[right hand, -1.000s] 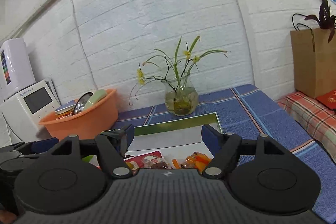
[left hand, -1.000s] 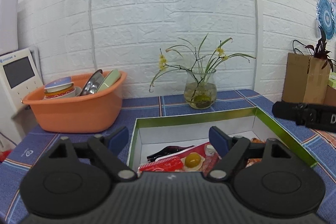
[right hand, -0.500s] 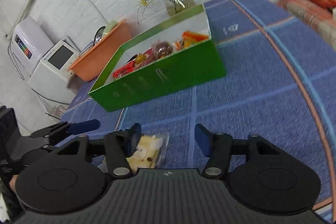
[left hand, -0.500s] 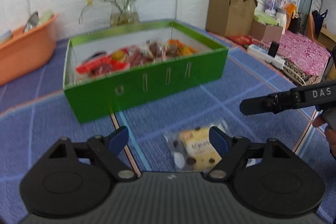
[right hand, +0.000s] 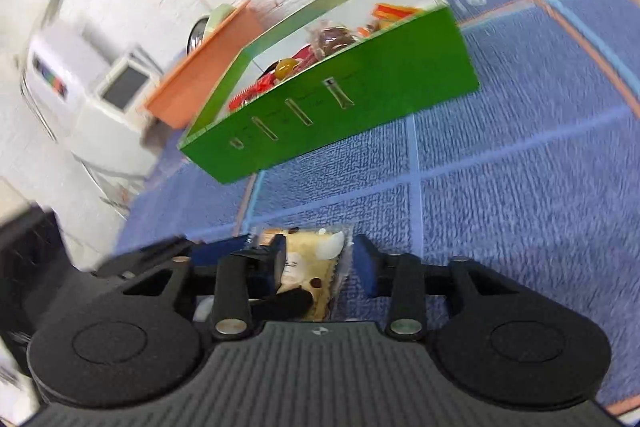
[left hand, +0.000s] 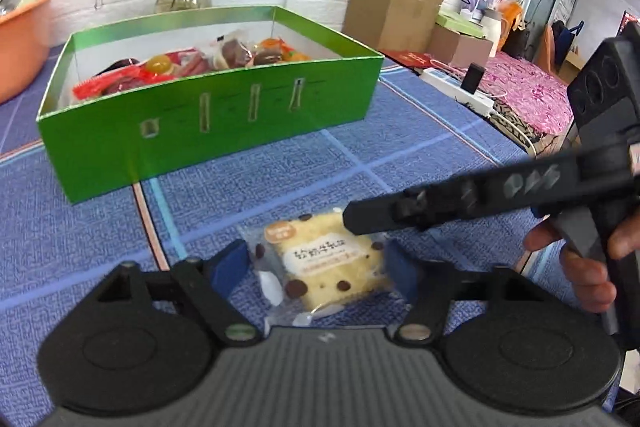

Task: Organize snacks
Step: 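Move the right gripper to the clear cookie pastry packet and grasp it, then lower the cookie pastry into the green box and open the right gripper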

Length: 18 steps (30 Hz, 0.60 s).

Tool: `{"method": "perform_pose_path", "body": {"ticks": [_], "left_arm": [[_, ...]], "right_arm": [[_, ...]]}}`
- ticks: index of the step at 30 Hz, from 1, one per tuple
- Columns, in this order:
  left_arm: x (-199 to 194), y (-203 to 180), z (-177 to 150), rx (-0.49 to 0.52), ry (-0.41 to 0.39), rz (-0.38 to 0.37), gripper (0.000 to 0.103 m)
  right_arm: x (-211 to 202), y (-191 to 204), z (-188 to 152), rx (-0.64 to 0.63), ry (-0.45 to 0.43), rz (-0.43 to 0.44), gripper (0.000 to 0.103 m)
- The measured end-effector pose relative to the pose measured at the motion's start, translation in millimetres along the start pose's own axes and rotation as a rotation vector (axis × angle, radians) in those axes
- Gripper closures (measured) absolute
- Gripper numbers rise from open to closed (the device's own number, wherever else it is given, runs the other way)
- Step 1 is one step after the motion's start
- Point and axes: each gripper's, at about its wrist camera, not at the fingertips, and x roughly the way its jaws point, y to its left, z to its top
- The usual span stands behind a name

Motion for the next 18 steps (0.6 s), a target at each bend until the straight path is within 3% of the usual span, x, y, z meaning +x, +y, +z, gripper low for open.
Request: {"method": "perform_pose_path", "body": {"ticks": [1, 2, 3, 6, 10, 18], "left_arm": [[-1, 2, 0, -0.017, -0.005, 0.004, 0.054], [-3, 4, 1, -0.030, -0.007, 0.007, 0.060], [-5, 5, 1, -0.034, -0.010, 0.007, 0.070], [-12, 11, 2, -0.065, -0.024, 0.007, 0.081], [-22, 11, 2, -0.066, -0.056, 0.017, 0.084], [-64, 10, 6, -0.098, -0.210, 0.051, 0.084]], "right_arm": [[2, 5, -1, -0.041, -0.002, -0.024, 0.075], [2, 9, -3, -0.076, -0.013, -0.037, 0.080], [1, 11, -3, -0.107, -0.020, -0.039, 0.082], [-1, 17, -3, -0.143, -0.057, -0.040, 0.088], [-9, 21, 1, -0.161, -0.099, -0.023, 0.091], [-27, 45, 11, -0.233, -0.186, 0.032, 0.092]]}}
